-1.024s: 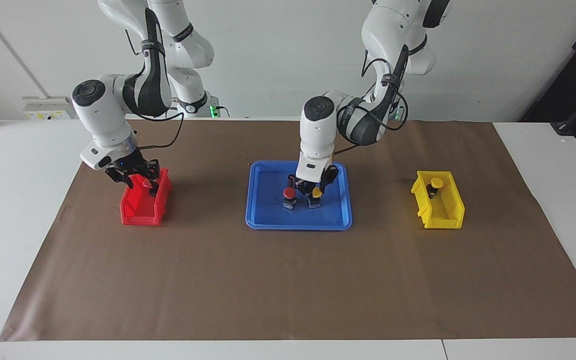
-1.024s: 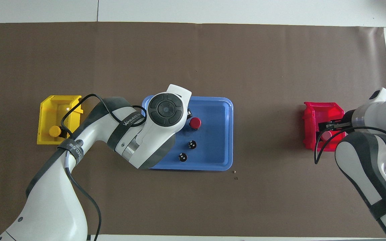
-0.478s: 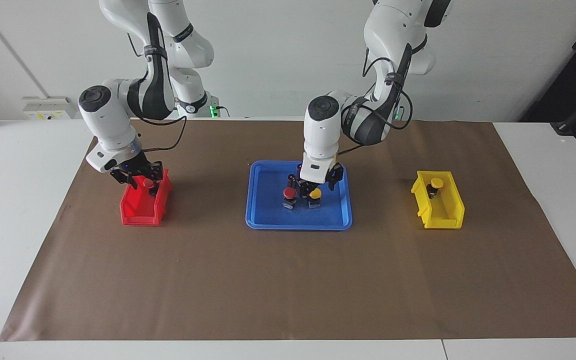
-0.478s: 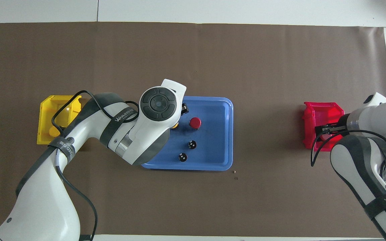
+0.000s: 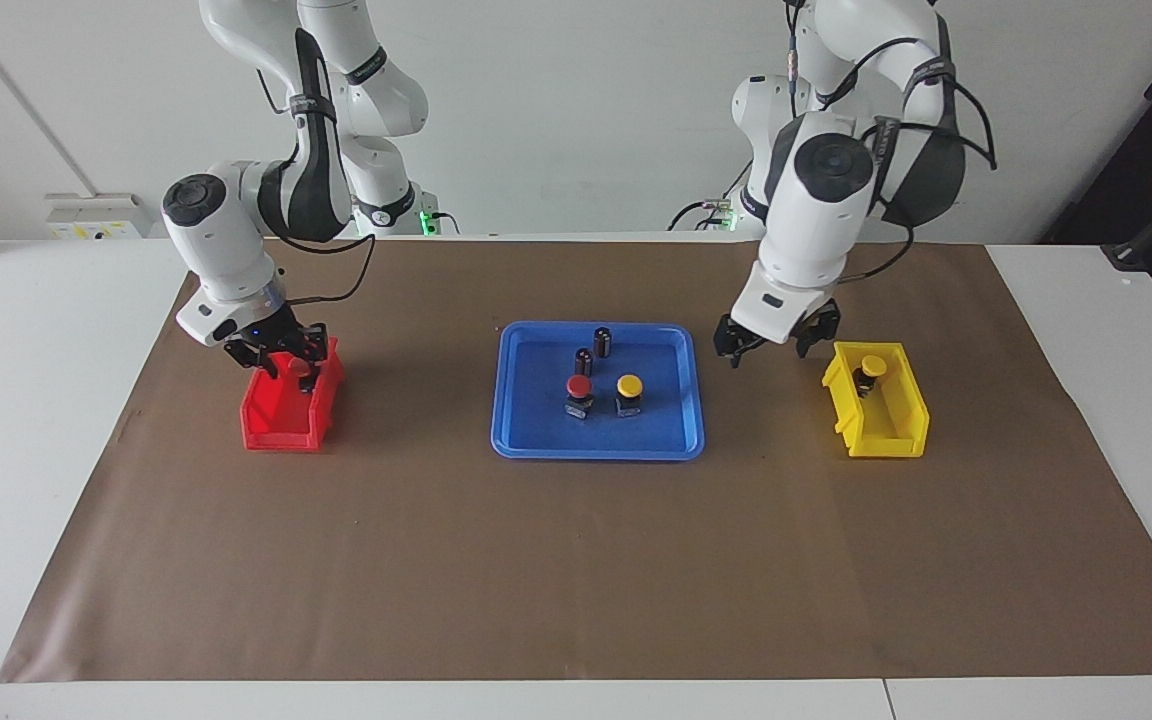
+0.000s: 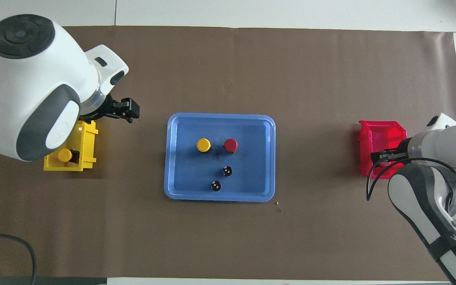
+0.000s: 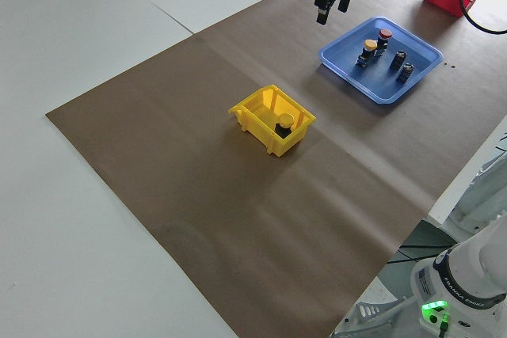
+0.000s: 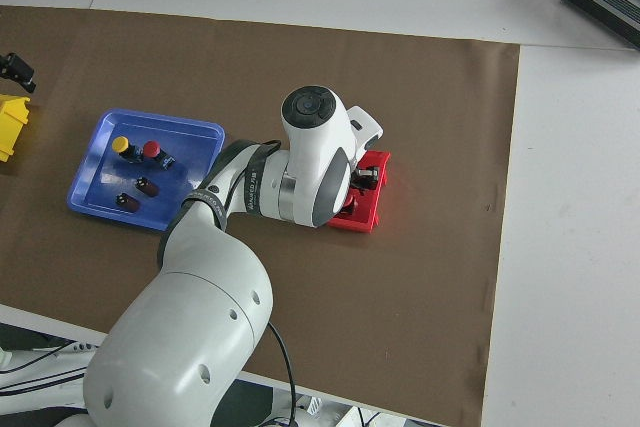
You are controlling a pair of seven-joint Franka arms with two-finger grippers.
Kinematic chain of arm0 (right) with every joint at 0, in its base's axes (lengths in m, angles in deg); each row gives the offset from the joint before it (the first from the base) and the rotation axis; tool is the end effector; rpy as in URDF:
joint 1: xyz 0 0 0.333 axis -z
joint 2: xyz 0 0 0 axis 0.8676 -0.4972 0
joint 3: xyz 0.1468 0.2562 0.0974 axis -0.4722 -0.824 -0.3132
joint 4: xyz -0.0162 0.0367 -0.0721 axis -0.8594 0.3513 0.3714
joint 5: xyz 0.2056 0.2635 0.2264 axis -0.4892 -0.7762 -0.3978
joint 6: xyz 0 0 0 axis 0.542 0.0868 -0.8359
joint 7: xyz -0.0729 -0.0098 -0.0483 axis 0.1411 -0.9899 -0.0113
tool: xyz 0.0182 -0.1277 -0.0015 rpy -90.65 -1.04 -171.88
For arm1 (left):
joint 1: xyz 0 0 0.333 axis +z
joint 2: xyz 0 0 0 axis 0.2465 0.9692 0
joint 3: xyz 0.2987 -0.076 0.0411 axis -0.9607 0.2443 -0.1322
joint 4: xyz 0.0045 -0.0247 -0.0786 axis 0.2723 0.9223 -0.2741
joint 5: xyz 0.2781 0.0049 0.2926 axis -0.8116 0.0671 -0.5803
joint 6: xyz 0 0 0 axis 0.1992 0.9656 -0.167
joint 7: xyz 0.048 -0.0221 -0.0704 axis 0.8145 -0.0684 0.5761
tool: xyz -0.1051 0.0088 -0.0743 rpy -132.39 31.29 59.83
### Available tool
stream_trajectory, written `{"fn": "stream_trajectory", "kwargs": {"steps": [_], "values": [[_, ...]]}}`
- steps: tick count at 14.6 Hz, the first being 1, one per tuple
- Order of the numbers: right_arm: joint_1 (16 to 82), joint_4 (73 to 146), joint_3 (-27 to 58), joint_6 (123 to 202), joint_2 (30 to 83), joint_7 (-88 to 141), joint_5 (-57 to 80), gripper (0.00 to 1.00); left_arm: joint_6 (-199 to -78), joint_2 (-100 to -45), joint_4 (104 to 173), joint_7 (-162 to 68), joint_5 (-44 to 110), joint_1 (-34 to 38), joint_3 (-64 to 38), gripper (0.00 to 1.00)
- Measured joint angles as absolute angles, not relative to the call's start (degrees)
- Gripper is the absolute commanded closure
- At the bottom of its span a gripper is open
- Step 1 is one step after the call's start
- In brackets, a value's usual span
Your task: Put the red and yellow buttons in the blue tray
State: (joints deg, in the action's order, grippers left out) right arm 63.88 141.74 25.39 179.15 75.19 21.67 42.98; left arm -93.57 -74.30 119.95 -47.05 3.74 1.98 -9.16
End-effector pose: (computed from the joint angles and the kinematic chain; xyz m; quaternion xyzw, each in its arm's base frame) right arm 0.4982 -0.0536 0.3143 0.9978 0.0647 0.0097 0.0081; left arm 0.5742 -0.1864 0.5138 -0.9978 0.0375 0.0378 0.0401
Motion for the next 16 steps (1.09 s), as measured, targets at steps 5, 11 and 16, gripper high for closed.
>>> {"fn": "stream_trajectory", "kwargs": {"steps": [5,11,16], "values": [[63.9,142.8,25.4,179.2,75.2,21.5,43.0,0.59,-88.9,-80.1,119.6,-65.9,7.6,15.5,-9.4,0.00],[64.3,140.2,25.4,176.2,75.2,17.4,43.0,0.71,-112.4,-83.6,142.8,-67.1,9.4,19.5,-9.4,0.18],[63.8,118.3,25.0,153.7,72.9,15.8,42.7,0.70,-118.9,-82.6,148.0,-66.8,9.5,19.8,-9.4,0.33]]}}
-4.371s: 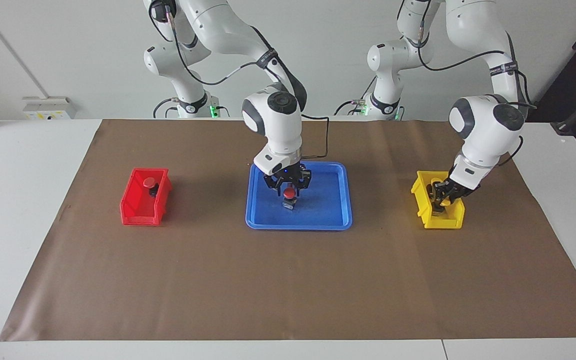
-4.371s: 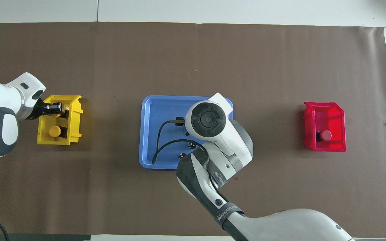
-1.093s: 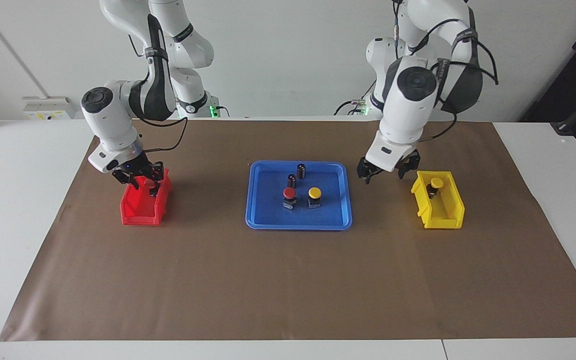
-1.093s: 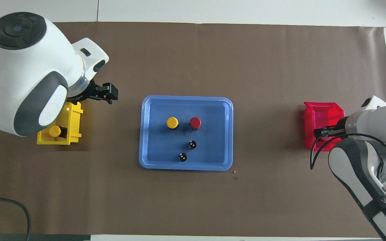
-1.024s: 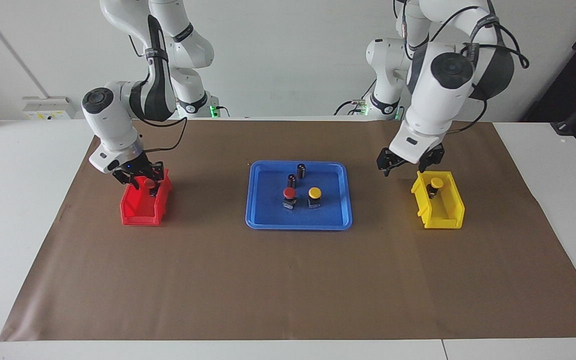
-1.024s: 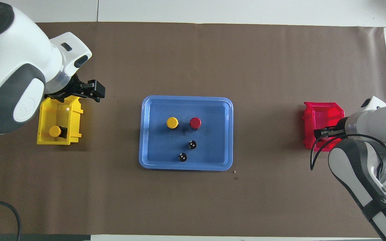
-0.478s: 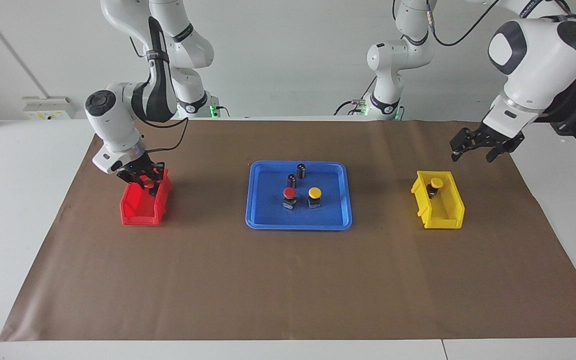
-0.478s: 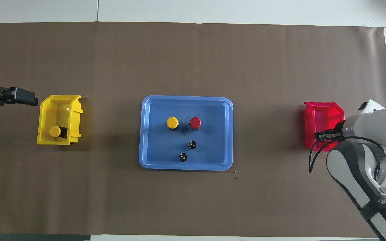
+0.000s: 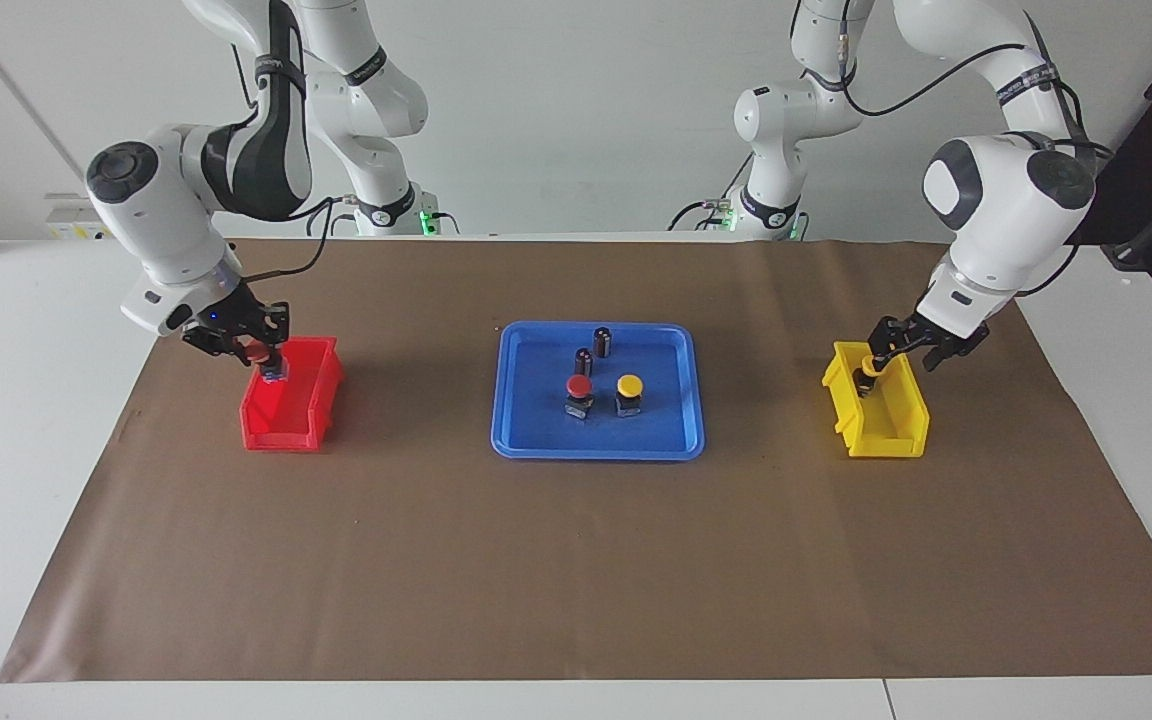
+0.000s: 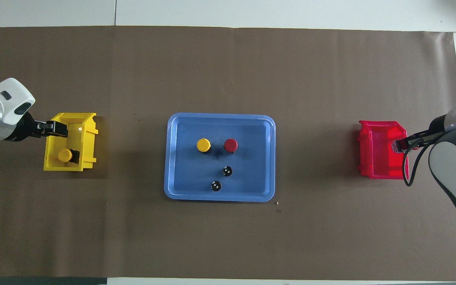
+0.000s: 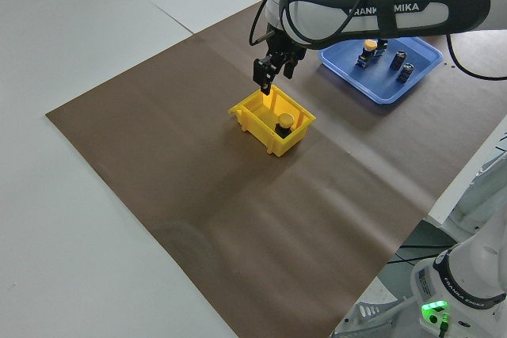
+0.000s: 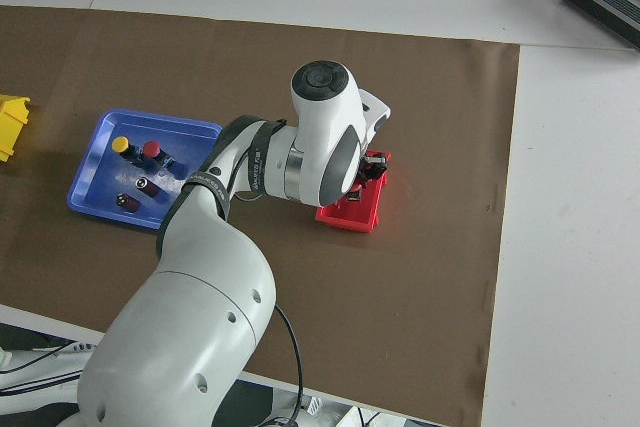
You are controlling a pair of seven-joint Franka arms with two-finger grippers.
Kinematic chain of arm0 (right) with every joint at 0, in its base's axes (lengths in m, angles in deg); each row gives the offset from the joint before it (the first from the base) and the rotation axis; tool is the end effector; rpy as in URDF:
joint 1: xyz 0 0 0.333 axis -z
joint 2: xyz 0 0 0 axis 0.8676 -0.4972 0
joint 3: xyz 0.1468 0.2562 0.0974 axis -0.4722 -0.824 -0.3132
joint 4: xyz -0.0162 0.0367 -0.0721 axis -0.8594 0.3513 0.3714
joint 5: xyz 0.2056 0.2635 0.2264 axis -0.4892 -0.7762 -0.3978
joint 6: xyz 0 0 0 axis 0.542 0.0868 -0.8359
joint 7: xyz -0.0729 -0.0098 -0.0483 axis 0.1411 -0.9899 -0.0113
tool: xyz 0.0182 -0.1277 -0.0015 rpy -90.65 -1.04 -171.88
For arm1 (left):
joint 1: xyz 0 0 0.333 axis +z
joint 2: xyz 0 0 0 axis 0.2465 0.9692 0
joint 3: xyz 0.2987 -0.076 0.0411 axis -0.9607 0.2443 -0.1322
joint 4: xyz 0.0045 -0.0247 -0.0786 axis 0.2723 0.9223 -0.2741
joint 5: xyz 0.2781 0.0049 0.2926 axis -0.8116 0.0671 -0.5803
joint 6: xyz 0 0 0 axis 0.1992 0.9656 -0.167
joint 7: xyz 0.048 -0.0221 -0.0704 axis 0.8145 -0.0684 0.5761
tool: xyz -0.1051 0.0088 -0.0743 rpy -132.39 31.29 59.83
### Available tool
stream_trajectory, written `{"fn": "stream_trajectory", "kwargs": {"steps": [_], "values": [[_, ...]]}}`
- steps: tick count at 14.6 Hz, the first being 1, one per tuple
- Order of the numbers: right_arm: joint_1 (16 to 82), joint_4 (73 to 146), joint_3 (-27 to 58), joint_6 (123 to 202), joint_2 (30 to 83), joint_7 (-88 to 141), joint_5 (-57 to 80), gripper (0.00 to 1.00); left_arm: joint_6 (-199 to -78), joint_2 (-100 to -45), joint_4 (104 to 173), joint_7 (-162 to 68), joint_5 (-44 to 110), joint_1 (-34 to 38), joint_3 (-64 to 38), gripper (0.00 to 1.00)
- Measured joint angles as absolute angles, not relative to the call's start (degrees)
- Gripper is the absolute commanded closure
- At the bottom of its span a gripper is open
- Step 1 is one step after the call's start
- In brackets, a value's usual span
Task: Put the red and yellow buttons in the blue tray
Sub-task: 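Carry the second red button into the blue tray with the right gripper, then place the second yellow button in the blue tray while the right gripper withdraws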
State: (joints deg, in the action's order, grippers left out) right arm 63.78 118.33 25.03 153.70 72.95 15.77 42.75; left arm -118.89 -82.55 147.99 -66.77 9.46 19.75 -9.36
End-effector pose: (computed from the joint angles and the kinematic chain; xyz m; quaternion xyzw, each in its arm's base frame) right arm 0.5521 -0.0559 0.4443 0.9929 0.1157 -0.0275 0.0019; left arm 0.5559 -0.0138 0.3982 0.9990 -0.0425 0.0000 0.0122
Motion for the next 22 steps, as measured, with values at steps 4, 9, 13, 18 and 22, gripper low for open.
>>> {"fn": "stream_trajectory", "kwargs": {"steps": [4,9,13,18,22], "values": [[48.5,108.7,24.2,154.3,67.7,38.8,42.2,0.70,-121.5,-82.2,150.5,-66.8,9.5,19.8,-9.4,0.34],[32.4,108.8,23.6,166.3,59.6,63.0,42.4,0.70,-123.1,-81.9,153.6,-66.8,9.5,20.1,-9.4,0.33],[32.2,109.8,24.0,171.8,55.2,63.2,42.4,0.67,-124.6,-81.9,155.5,-66.8,9.5,21.2,-9.5,0.33],[31.1,113.8,24.0,176.6,54.1,63.2,42.4,0.59,-125.0,-82.0,157.1,-66.5,9.5,21.2,-9.4,0.33],[30.6,114.2,24.2,176.8,53.7,63.2,42.4,0.00,-125.1,-82.1,157.4,-65.0,9.5,21.2,-9.1,0.98]]}}
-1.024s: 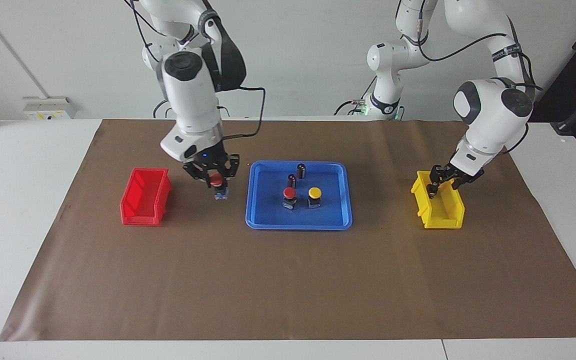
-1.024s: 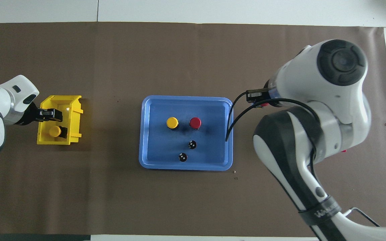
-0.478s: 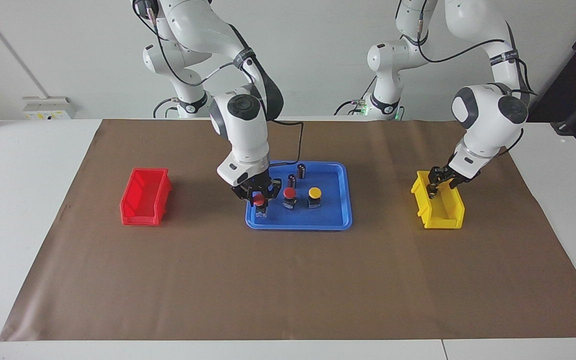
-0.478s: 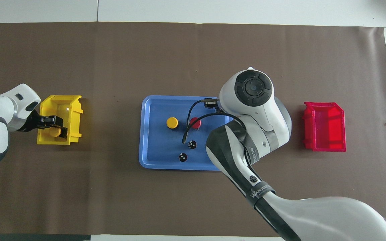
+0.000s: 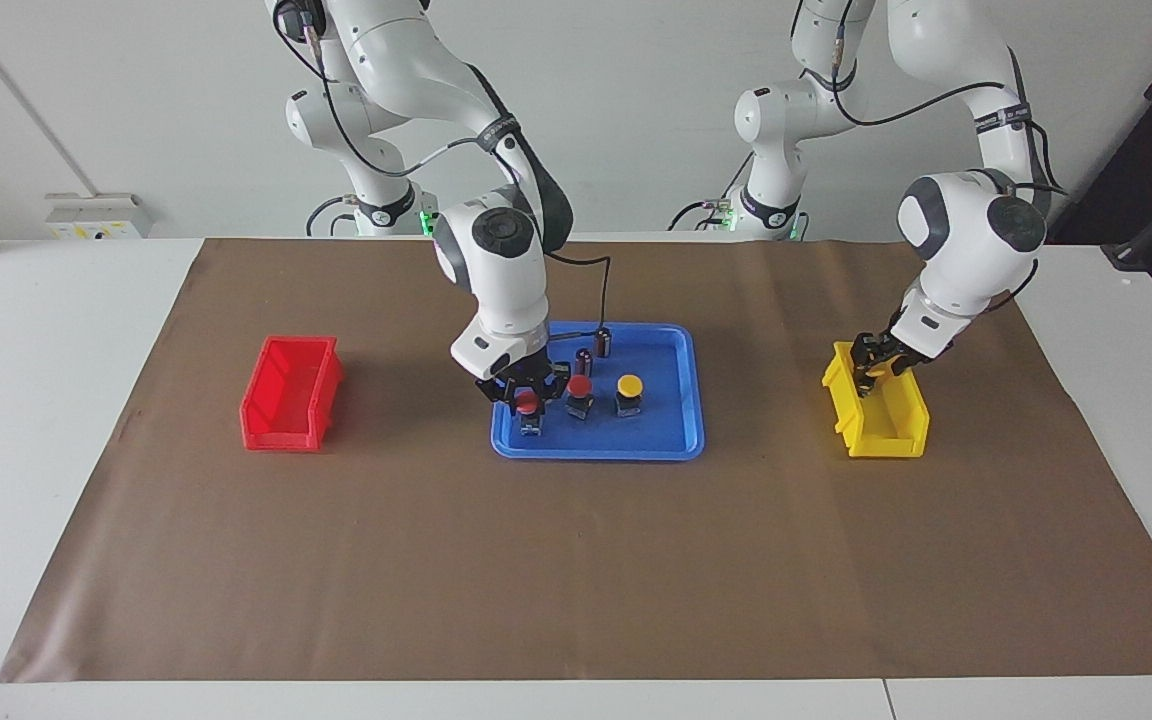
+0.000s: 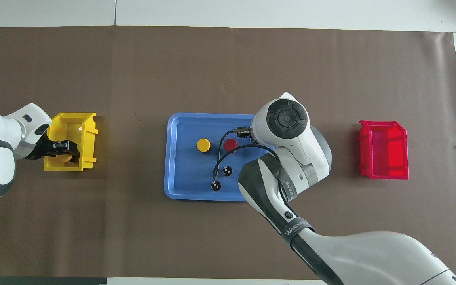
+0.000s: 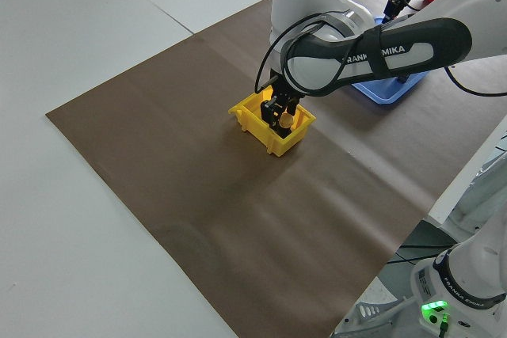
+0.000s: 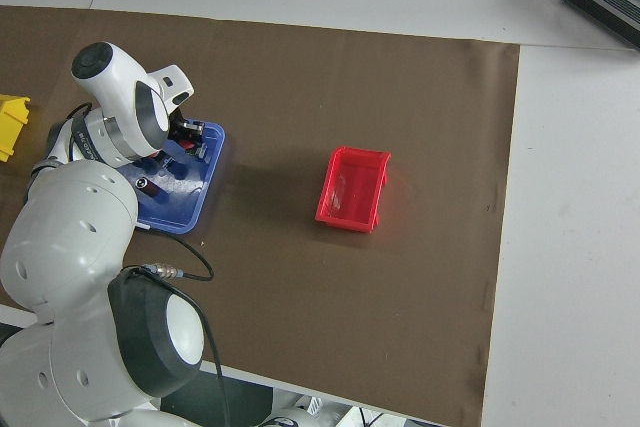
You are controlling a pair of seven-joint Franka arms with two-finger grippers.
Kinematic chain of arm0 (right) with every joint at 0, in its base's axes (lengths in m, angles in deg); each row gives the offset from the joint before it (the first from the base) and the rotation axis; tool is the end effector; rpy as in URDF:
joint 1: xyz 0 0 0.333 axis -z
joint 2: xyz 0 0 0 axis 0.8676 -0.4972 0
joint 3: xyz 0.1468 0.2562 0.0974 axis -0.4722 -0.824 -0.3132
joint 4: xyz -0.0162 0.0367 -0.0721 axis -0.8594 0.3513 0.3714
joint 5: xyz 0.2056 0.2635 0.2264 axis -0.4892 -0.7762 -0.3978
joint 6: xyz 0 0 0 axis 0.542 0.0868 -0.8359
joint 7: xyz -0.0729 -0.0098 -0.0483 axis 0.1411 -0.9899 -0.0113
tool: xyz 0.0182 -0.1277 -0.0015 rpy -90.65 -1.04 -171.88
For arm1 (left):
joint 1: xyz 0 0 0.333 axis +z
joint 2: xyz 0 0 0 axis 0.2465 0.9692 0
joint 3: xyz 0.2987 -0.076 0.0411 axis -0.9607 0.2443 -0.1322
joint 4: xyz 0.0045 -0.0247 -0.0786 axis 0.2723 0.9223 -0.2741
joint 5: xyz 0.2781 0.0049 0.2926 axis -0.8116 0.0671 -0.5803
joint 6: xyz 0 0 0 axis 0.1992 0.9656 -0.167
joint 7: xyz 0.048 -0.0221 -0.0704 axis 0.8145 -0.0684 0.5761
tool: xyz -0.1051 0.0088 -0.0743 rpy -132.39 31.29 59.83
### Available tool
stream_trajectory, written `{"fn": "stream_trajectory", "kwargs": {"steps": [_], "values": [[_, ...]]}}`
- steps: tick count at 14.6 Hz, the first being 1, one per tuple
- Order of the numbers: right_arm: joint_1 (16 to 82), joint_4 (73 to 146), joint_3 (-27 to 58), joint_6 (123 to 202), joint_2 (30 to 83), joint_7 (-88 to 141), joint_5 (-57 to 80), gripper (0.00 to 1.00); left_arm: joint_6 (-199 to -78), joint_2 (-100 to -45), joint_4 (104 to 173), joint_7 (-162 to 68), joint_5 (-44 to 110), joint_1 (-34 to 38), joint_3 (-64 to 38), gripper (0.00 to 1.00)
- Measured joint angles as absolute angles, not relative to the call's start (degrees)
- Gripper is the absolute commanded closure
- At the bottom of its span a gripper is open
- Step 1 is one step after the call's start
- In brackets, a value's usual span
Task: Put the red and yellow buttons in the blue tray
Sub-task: 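Place the second yellow button in the blue tray while the right gripper withdraws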
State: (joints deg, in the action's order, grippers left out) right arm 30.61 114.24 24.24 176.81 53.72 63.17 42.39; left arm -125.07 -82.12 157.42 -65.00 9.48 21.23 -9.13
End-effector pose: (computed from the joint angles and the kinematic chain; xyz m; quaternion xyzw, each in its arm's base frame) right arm 0.5630 0.3040 0.3128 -0.9990 0.0002 -0.0414 0.0140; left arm 0.5242 -0.0013 0.3278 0.9993 -0.0144 -0.0321 0.0125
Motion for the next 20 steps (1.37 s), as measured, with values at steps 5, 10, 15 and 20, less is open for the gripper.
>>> {"fn": "stream_trajectory", "kwargs": {"steps": [5,10,15,20], "values": [[35.3,105.1,25.1,165.9,55.6,63.1,42.8,0.00,-129.4,-82.2,157.3,-64.1,9.5,21.2,-9.1,0.99],[46.5,94.1,25.4,140.8,65.1,55.2,43.0,0.00,-121.7,-78.3,142.7,-62.6,9.1,19.9,-8.9,0.99],[61.2,94.1,25.6,129.0,72.7,37.8,42.9,0.00,-113.7,-72.5,130.9,-38.0,8.5,4.9,-8.4,0.99],[67.3,94.5,25.6,128.5,72.8,30.2,42.9,0.00,-115.0,-70.6,133.6,-21.3,8.1,-10.1,-8.1,0.99]]}}
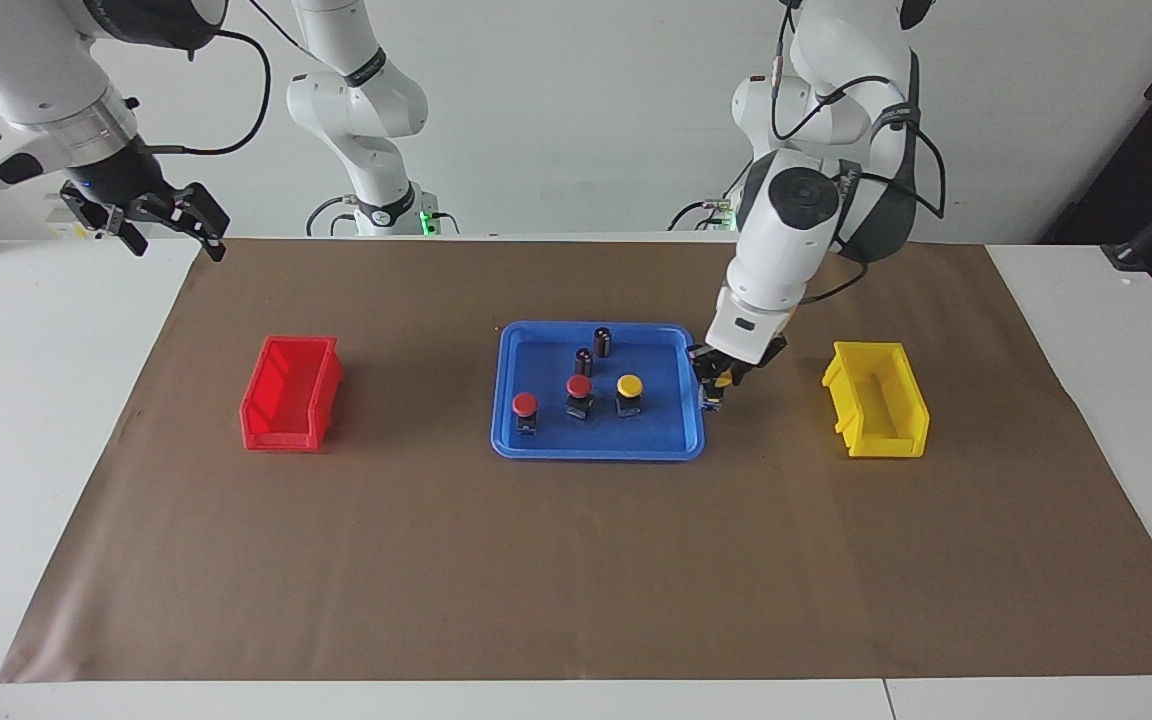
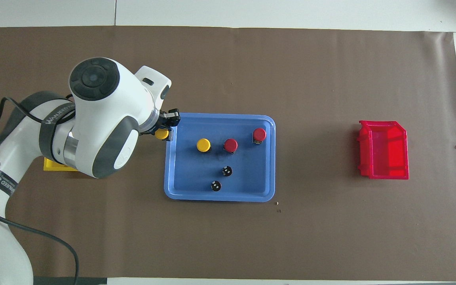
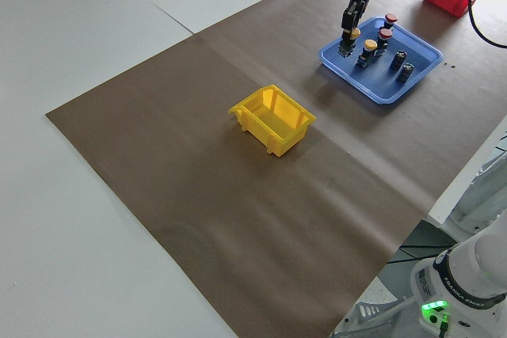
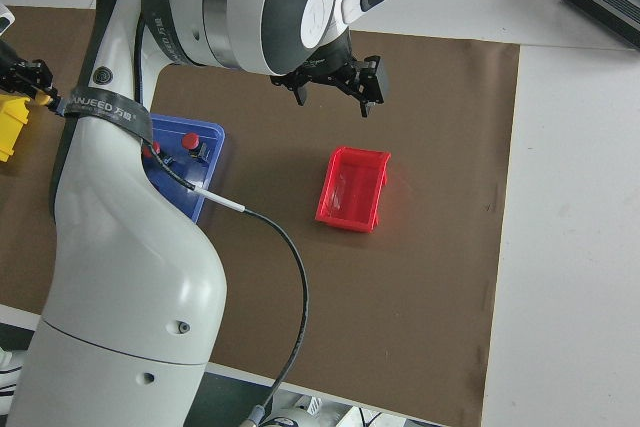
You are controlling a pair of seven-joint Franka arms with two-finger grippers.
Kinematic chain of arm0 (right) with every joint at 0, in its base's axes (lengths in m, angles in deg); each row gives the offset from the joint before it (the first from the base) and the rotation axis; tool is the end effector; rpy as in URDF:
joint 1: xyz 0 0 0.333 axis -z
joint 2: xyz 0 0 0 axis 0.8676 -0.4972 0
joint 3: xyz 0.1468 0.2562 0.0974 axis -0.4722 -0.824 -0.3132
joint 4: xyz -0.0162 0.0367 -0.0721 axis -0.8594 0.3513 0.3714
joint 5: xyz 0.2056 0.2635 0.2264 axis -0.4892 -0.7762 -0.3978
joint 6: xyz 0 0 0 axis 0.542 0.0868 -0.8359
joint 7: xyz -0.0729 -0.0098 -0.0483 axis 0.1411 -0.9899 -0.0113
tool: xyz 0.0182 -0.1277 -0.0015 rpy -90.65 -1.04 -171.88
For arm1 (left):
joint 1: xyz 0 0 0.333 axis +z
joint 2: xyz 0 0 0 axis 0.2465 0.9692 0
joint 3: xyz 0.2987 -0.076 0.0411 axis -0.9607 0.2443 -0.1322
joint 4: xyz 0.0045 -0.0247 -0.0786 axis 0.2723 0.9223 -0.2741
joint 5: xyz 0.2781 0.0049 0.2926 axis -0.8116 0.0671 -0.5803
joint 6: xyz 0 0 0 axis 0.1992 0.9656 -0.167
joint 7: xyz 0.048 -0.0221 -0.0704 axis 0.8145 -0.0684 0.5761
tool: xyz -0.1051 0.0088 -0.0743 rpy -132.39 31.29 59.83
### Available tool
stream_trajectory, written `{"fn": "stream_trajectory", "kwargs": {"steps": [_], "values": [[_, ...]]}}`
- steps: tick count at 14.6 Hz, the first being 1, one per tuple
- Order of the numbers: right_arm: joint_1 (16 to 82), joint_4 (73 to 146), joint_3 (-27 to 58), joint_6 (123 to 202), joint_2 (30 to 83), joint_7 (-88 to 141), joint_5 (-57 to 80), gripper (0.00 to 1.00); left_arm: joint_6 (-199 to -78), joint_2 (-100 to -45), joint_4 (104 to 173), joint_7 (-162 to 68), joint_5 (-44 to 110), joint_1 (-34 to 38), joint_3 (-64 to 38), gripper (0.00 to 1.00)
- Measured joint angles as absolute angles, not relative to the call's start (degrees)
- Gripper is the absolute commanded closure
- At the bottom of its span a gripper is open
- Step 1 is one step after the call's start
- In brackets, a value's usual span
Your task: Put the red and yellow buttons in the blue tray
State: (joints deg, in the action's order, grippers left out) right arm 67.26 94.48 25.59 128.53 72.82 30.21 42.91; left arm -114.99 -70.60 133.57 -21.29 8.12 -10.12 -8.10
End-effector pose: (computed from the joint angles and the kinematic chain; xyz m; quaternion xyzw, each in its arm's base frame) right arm 0.5377 -0.0944 0.6079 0.9980 -0.0489 -0.0400 0.0047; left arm 0.5254 -0.3292 0.3903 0.9967 0.0782 -0.0193 0.0060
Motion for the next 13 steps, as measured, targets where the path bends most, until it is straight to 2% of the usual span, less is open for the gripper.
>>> {"fn": "stream_trajectory", "kwargs": {"steps": [5,6,7,8,11,13], "values": [[66.5,94.5,24.5,126.7,73.2,30.0,42.9,0.00,-121.0,-70.1,140.6,-19.8,8.0,-11.6,-8.6,0.98],[66.0,94.5,24.5,126.4,73.2,30.0,42.9,0.00,-122.3,-70.0,141.6,-19.7,8.0,-11.6,-8.6,0.70],[65.6,94.5,24.6,126.4,73.2,30.0,42.9,0.00,-123.1,-69.9,142.2,-19.7,8.0,-11.6,-8.6,0.04],[65.1,94.5,24.8,126.4,73.2,30.0,43.0,0.00,-123.4,-69.8,142.3,-19.7,8.0,-11.6,-8.6,0.00],[64.3,94.5,25.0,126.4,73.3,30.0,43.0,0.00,-122.9,-69.9,140.8,-19.7,6.6,-11.6,-8.7,0.00],[64.3,94.6,25.1,126.4,73.3,30.0,43.0,0.00,-119.5,-70.3,137.3,-19.9,6.3,-11.4,-9.1,0.00]]}}
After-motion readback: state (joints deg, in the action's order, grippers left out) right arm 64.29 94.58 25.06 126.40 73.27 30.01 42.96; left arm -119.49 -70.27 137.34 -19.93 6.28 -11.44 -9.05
